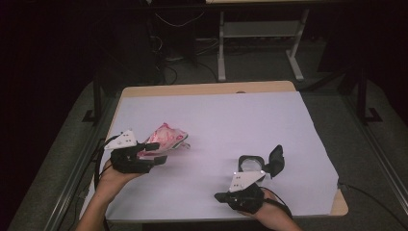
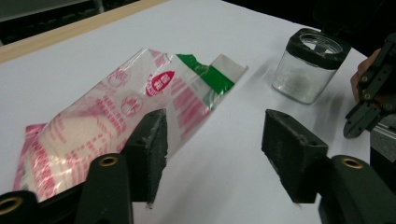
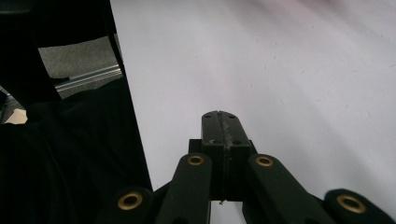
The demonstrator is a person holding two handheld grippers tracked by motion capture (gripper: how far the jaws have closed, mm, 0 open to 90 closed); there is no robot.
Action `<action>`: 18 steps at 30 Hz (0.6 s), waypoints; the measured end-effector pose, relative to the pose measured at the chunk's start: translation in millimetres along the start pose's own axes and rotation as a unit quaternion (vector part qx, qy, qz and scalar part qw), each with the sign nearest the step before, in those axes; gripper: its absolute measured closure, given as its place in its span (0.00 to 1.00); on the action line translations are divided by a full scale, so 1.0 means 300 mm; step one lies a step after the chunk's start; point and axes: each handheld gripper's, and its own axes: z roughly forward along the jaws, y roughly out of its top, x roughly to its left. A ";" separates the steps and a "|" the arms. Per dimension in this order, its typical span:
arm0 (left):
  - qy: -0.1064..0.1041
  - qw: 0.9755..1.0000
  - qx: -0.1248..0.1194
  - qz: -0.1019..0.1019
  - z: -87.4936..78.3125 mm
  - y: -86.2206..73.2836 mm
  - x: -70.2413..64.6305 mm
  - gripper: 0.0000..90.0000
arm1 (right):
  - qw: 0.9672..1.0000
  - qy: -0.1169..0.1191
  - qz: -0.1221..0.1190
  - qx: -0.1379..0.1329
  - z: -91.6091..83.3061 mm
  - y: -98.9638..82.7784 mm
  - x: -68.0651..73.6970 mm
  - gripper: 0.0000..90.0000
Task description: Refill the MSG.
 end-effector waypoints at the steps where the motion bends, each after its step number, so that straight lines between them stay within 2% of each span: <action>1: 0.002 1.000 0.003 0.002 0.008 0.006 0.001 0.42 | 1.000 -0.001 -0.001 0.000 0.006 0.004 -0.001 1.00; 6: 0.007 1.000 0.010 0.022 0.050 0.030 -0.002 0.36 | 1.000 -0.004 0.006 -0.004 0.026 0.028 -0.007 1.00; 7: 0.015 0.999 0.015 0.031 0.074 0.041 -0.002 0.36 | 1.000 -0.008 0.002 -0.006 0.031 0.033 -0.010 1.00; 9: 0.018 0.999 0.017 0.035 0.087 0.045 -0.002 0.35 | 1.000 -0.008 0.003 -0.007 0.040 0.042 -0.011 1.00; 10: 0.023 0.999 0.022 0.044 0.114 0.053 -0.006 0.34 | 1.000 -0.007 0.003 -0.008 0.044 0.046 -0.012 1.00; 14: 0.038 0.996 0.035 0.067 0.158 0.058 -0.024 0.34 | 1.000 -0.003 0.002 -0.013 0.048 0.051 -0.014 1.00; 17: 0.044 0.996 0.033 0.066 0.161 0.056 -0.019 0.46 | 1.000 -0.002 0.000 -0.016 0.040 0.050 -0.014 1.00; 18: 0.048 0.997 0.031 0.061 0.159 0.054 -0.019 0.50 | 1.000 -0.003 0.000 -0.018 0.039 0.049 -0.016 1.00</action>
